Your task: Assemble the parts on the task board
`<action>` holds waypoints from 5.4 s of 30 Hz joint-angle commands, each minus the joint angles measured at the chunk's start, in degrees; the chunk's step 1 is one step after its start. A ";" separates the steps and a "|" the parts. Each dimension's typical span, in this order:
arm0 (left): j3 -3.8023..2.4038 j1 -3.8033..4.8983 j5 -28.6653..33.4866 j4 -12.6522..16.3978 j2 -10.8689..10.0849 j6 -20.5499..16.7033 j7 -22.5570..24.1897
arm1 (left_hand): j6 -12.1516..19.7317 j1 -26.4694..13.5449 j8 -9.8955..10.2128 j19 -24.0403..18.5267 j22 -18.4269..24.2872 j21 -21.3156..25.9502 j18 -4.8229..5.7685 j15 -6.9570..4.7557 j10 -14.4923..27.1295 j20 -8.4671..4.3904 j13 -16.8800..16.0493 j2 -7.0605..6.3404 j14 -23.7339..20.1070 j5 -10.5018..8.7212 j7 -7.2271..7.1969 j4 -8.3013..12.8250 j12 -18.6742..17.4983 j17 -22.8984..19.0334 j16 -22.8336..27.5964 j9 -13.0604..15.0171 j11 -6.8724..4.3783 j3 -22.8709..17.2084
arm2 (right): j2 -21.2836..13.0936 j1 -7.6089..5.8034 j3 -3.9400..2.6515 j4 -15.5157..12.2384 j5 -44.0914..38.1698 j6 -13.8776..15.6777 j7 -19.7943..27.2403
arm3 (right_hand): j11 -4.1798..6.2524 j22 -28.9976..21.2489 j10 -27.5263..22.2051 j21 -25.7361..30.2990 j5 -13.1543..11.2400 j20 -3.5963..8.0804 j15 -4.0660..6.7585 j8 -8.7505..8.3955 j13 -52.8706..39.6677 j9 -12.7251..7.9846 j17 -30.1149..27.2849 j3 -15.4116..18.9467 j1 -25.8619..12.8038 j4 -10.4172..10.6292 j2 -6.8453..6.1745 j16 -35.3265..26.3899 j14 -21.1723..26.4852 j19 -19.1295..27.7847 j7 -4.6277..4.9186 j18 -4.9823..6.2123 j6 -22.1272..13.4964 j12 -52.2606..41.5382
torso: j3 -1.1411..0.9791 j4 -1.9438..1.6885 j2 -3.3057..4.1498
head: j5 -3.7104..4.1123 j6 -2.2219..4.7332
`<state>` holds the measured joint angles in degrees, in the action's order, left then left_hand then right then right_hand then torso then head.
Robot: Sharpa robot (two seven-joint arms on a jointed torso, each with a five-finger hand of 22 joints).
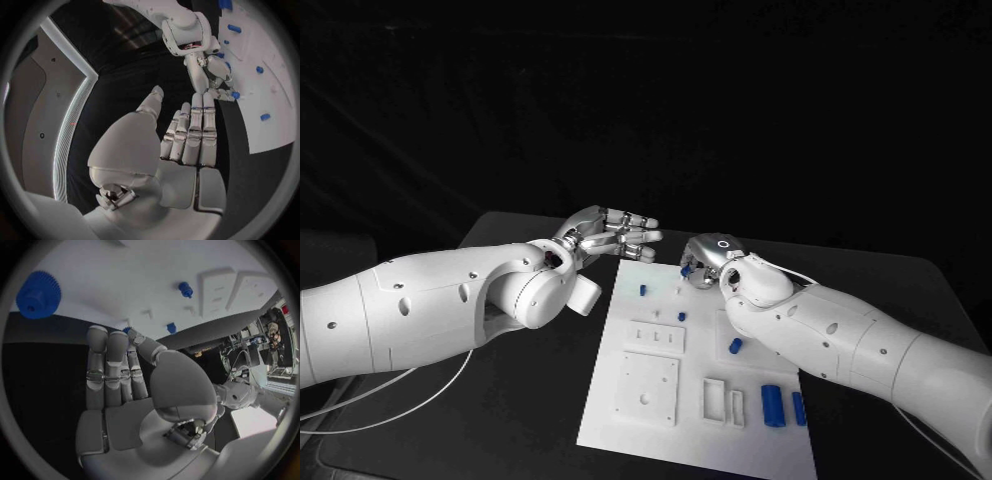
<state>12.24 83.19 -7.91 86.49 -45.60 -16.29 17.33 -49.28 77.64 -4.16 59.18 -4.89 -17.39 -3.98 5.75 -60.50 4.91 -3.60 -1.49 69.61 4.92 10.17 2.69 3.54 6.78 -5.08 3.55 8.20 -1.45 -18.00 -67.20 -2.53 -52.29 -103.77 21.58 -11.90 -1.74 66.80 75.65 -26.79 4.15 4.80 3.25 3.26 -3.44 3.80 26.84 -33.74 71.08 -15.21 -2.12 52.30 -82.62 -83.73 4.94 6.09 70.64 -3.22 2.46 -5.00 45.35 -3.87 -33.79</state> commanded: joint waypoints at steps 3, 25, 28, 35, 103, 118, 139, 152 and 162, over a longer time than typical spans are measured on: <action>-0.05 0.13 -0.23 0.17 0.18 1.04 0.54 | -0.05 -0.09 -0.23 -0.12 0.05 -0.16 -0.49 0.11 -0.03 -0.01 0.02 0.30 0.33 0.10 0.05 0.19 -0.12 -0.02 -0.20 0.07 0.22 -0.06 | 0.54 -0.02 -0.02 0.34 -0.46 0.12 0.07 | -0.11 0.06 0.10 0.70 0.21 -0.02 0.22 0.39 -0.05 0.32 -0.10 -0.19 0.01 0.05 0.24 0.11 0.05 -0.73 0.00 0.24 0.45 -0.12 | -0.03 -0.15 0.16 | -0.03 -0.06; -0.06 0.14 -0.23 -0.07 0.30 1.00 0.47 | -0.05 -0.09 -0.23 -0.12 0.05 -0.16 -0.49 0.11 -0.03 -0.01 0.02 0.30 0.33 0.10 0.05 0.19 -0.12 -0.02 -0.20 0.07 0.22 -0.06 | 0.75 0.02 -0.01 0.86 -0.49 -1.41 -0.31 | -0.17 0.65 -0.06 1.73 0.99 -0.04 0.22 0.40 -0.05 0.29 -0.30 -0.08 0.11 -0.22 -0.08 -0.06 0.09 -0.75 0.04 0.31 0.31 -0.13 | -0.01 -0.01 0.14 | 0.00 -0.69; -0.06 0.14 -0.23 -0.06 0.29 1.01 0.46 | -0.05 -0.09 -0.23 -0.12 0.05 -0.16 -0.49 0.11 -0.03 -0.01 0.02 0.30 0.33 0.10 0.05 0.19 -0.12 -0.02 -0.20 0.07 0.22 -0.06 | 0.77 0.03 0.00 0.90 -0.50 -1.42 -0.36 | -0.22 1.02 -0.26 2.36 1.12 -0.08 0.17 0.39 -0.05 0.26 -0.44 0.44 0.07 -0.33 -0.13 -0.25 0.00 -0.83 0.10 0.35 0.16 -0.14 | -0.03 -0.01 0.17 | 0.07 -0.71; -0.06 0.14 -0.23 -0.08 0.29 1.05 0.41 | -0.13 -0.04 -0.26 -0.14 0.09 -0.19 -0.50 0.12 0.00 0.00 0.02 0.30 0.30 0.09 0.05 0.28 -0.12 -0.03 -0.19 0.07 0.23 -0.06 | 1.04 0.05 0.00 1.11 -0.07 -0.95 -0.16 | -0.74 1.12 -2.08 3.04 1.42 -0.47 -0.32 0.32 -0.01 -0.02 -0.44 1.55 -0.22 -0.06 -0.43 -0.18 -0.02 -0.94 0.49 0.46 -1.39 -0.10 | -0.03 -0.07 0.17 | 0.14 -0.58; 0.32 0.04 -0.19 -1.89 -0.84 1.09 0.81 | -0.68 0.00 -0.37 -0.16 0.15 -0.15 -0.45 0.05 -1.10 -0.03 0.01 0.32 0.26 0.17 -0.06 0.33 -0.11 -0.09 -0.16 0.10 -0.02 -0.19 | -16.65 -0.40 -6.44 -15.59 12.24 0.66 2.90 | 2.58 -1.22 -5.78 10.34 8.77 1.57 1.76 0.37 -27.02 0.05 2.11 25.77 1.79 3.97 -3.00 -0.26 0.23 -1.94 0.62 -2.16 -9.09 -33.50 | -0.57 2.91 -1.16 | 3.36 -0.03; 0.37 -0.52 -0.15 -3.07 -0.62 1.82 0.94 | -0.40 -0.08 -0.22 -0.08 0.13 -0.19 -0.44 0.05 -0.73 -0.08 0.02 0.52 0.31 0.16 -0.02 0.60 -0.12 -0.11 -0.20 0.08 0.06 0.06 | -16.86 0.45 -7.29 -11.30 13.86 -9.19 4.61 | 1.96 9.75 -7.06 -5.21 10.73 0.77 1.06 0.37 -50.90 0.05 26.46 29.08 0.50 4.17 -1.20 7.07 0.23 -2.79 1.08 -1.38 -11.25 -54.59 | -1.45 3.40 -1.40 | 4.80 0.37; 0.37 -0.79 -0.10 -3.67 0.12 2.36 1.01 | -0.18 -0.20 -0.22 -0.20 0.18 -0.08 -0.48 0.17 0.03 0.04 0.02 0.54 0.16 0.12 0.06 0.67 -0.12 -0.14 -0.16 0.07 0.25 0.17 | -11.29 2.34 -7.06 -2.88 12.96 -10.90 4.72 | 1.34 12.56 -6.65 -9.14 11.05 0.17 0.53 0.34 -53.92 0.04 30.14 31.15 1.34 4.60 -0.95 8.18 -0.05 -3.01 1.91 -0.82 -15.14 -56.31 | -1.61 2.90 -1.09 | 5.12 0.18; 0.37 -0.78 -0.10 -3.34 0.03 2.50 0.85 | -0.12 -0.59 -0.25 -0.22 0.20 -0.02 -0.51 0.20 0.09 0.09 0.02 0.52 0.11 0.11 0.06 0.34 -0.12 -0.13 -0.17 0.07 0.27 0.24 | -9.66 2.39 -6.85 0.10 12.19 -10.01 4.38 | 1.29 12.69 -6.62 -10.58 11.31 0.06 0.41 0.36 -54.03 0.05 30.60 30.99 1.33 4.18 -0.55 8.15 -0.18 -2.90 1.99 -0.83 -15.33 -56.26 | -1.68 2.94 -1.02 | 5.26 0.15; 0.37 -0.77 -0.10 -3.18 0.01 2.46 0.64 | -0.13 -0.57 -0.26 -0.19 0.21 0.02 -0.51 0.20 0.07 0.10 0.01 0.45 0.10 0.11 0.06 0.16 -0.11 -0.12 -0.19 0.07 0.27 0.12 | -8.06 2.40 -6.84 1.98 12.33 -10.41 4.92 | 1.38 12.67 -6.73 -10.83 11.31 0.03 0.43 0.33 -53.86 0.01 30.64 31.07 1.23 3.92 -0.40 8.02 -0.21 -2.76 1.91 -0.79 -15.68 -56.04 | -1.71 2.99 -0.97 | 4.91 0.20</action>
<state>12.64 82.41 -7.92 83.11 -45.66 -14.81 17.49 -49.64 77.27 -4.16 59.18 -4.78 -17.39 -3.98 5.75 -60.90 4.91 -3.60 -1.13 69.61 4.92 10.22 3.14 3.54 6.73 -5.06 3.57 8.39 -1.27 -26.23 -64.82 -9.38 -50.53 -90.92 11.55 -7.61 -0.31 74.93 68.90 -37.47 15.33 5.20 3.88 3.78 -57.35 3.82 57.39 -2.70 72.31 -11.00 -3.06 60.29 -82.59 -83.93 6.75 4.38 55.30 -59.42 0.67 -1.99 44.32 1.13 -33.54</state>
